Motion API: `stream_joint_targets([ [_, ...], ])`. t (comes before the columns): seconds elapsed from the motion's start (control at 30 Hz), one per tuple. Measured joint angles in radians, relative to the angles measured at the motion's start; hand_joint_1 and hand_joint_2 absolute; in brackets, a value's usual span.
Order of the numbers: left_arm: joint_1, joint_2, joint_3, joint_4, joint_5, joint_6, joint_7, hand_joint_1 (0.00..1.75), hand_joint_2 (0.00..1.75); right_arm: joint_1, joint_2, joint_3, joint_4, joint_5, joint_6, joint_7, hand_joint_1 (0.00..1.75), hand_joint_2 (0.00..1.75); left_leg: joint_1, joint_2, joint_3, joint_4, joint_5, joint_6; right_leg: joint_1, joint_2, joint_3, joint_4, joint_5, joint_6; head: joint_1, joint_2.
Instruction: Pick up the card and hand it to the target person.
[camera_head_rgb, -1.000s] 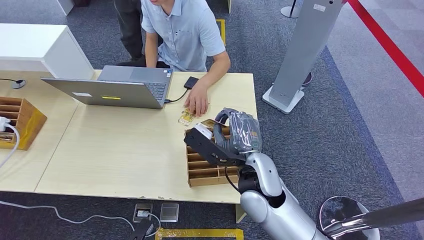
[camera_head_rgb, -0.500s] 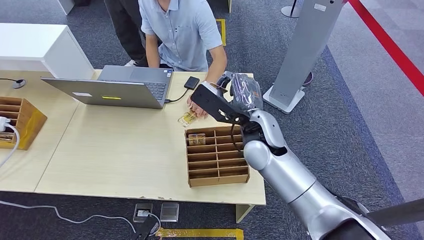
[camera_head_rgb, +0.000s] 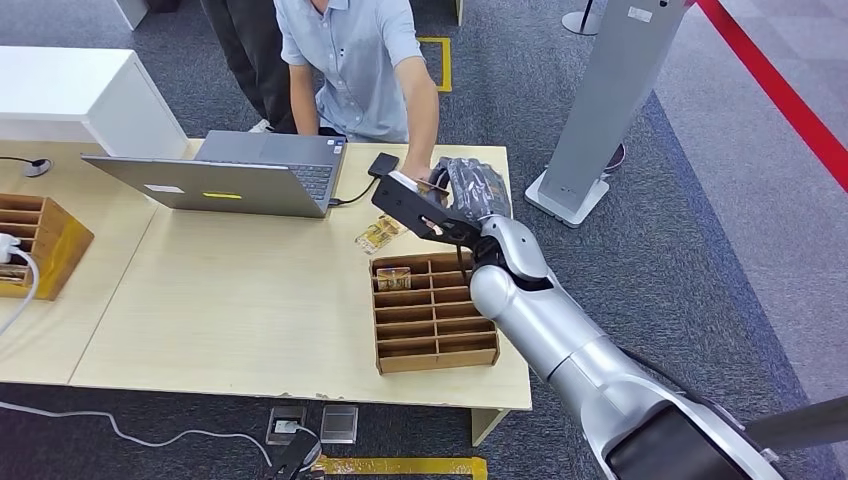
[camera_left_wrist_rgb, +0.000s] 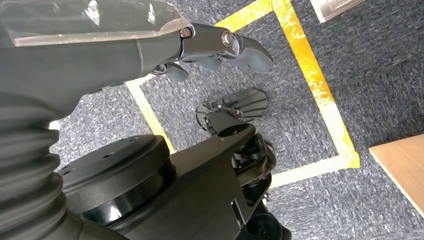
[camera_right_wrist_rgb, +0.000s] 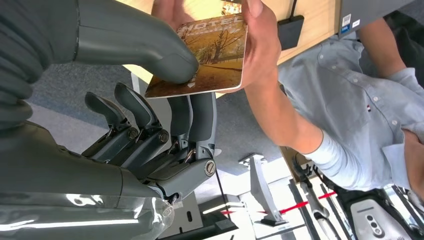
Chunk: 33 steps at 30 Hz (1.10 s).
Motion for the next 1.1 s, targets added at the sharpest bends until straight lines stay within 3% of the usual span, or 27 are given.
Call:
stream_joint_targets([
  [0.13,-0.002,0.000,0.000,0.000,0.000,0.001,0.000,0.00,1.75,-0.012,0.028,0.008,0.051,0.005,-0.006,-0.020,1.64,1.75,0.000,0.000,0.000,0.000,0.000,0.000,0.000,0.000,0.000,0.000,0.000,0.000,0.000,0.000],
  [0.27,-0.003,0.000,0.000,0.000,-0.001,0.000,0.000,0.00,1.75,-0.023,0.047,0.011,0.080,0.004,-0.015,-0.035,0.00,1.75,0.000,0.000,0.000,0.000,0.000,0.000,0.000,0.000,0.000,0.000,0.000,0.000,0.000,0.000],
  [0.77,-0.004,0.000,0.000,0.001,-0.010,0.006,-0.010,0.00,1.75,-0.056,0.068,0.026,0.130,-0.063,-0.072,-0.101,0.00,1.75,0.000,0.000,0.000,0.000,0.000,0.000,0.000,0.000,0.000,0.000,0.000,0.000,0.000,0.000],
  [0.93,0.001,0.000,0.001,0.001,-0.006,0.016,-0.013,0.00,1.75,-0.036,0.025,0.013,0.058,-0.152,-0.098,-0.137,0.00,1.75,0.000,0.000,0.001,0.000,0.000,0.000,0.000,0.000,0.000,0.000,0.000,0.000,0.000,0.000],
  [1.1,0.017,0.001,0.010,0.001,0.012,0.037,-0.040,0.00,1.75,0.054,-0.056,-0.011,-0.123,-0.223,-0.132,-0.131,0.00,1.75,0.000,0.000,0.001,0.000,0.000,0.000,0.000,0.000,0.000,-0.001,0.000,0.000,0.000,0.000],
])
